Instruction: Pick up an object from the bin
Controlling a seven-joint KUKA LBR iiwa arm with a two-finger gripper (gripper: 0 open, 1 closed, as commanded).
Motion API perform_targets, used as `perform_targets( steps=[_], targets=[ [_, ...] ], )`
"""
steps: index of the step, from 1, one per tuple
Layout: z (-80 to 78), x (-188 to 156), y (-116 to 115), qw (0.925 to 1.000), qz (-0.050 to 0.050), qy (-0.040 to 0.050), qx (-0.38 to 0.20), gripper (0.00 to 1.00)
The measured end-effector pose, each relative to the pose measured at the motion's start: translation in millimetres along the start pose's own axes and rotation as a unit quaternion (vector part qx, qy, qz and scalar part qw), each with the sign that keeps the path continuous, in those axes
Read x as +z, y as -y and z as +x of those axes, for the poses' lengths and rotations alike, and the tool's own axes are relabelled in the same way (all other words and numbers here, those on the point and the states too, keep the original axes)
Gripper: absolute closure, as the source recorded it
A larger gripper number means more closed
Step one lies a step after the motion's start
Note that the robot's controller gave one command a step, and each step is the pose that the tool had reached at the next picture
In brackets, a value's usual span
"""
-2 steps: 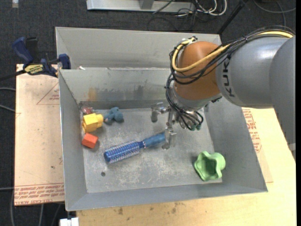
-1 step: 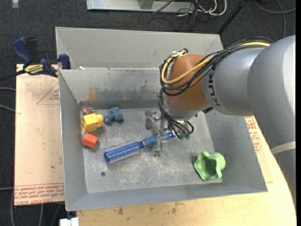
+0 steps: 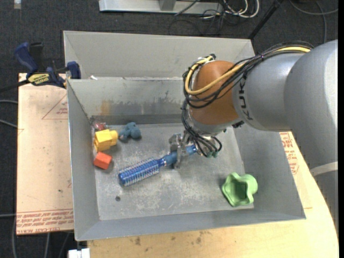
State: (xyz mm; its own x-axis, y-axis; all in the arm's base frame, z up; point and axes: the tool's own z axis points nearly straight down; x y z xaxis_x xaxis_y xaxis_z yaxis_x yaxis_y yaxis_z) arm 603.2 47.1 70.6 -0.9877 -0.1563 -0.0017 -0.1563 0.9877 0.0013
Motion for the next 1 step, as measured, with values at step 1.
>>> perform_targets(
  steps=[1],
  targets=[
    [-22.3, 0.0, 5.4, 0.9938, 0.000, 0.0006, -0.111, 1.00]
  ],
)
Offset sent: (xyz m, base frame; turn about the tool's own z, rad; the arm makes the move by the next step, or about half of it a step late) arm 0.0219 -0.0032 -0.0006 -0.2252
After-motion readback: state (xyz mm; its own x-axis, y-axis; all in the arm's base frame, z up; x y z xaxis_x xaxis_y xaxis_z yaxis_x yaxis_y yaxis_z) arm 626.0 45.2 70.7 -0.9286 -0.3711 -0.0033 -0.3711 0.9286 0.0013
